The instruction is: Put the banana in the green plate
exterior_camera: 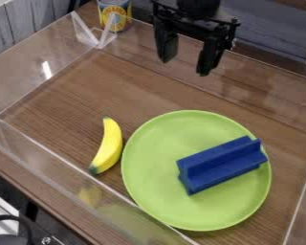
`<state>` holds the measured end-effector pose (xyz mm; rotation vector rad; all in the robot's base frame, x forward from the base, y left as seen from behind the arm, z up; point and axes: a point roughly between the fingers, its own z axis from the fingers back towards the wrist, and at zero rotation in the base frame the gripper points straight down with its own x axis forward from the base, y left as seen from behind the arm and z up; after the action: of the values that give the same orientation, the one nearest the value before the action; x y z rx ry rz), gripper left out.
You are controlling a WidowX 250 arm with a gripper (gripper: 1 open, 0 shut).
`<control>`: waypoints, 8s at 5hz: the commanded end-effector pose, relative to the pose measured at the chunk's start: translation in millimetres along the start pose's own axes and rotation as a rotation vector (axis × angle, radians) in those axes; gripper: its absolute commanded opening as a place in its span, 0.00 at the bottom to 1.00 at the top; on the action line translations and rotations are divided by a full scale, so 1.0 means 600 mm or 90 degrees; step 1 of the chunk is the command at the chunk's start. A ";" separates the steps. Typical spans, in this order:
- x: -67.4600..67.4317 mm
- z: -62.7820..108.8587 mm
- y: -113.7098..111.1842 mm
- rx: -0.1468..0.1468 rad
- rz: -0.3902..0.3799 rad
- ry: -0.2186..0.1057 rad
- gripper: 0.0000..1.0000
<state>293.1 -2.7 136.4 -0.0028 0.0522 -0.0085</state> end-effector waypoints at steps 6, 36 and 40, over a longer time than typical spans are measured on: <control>-0.117 -0.072 0.104 0.004 0.045 -0.069 1.00; -0.002 -0.073 0.055 -0.064 -0.012 -0.096 0.00; 0.021 -0.065 0.013 -0.081 -0.036 -0.112 0.00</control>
<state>294.0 4.8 83.6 -0.1387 -0.0712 -0.0559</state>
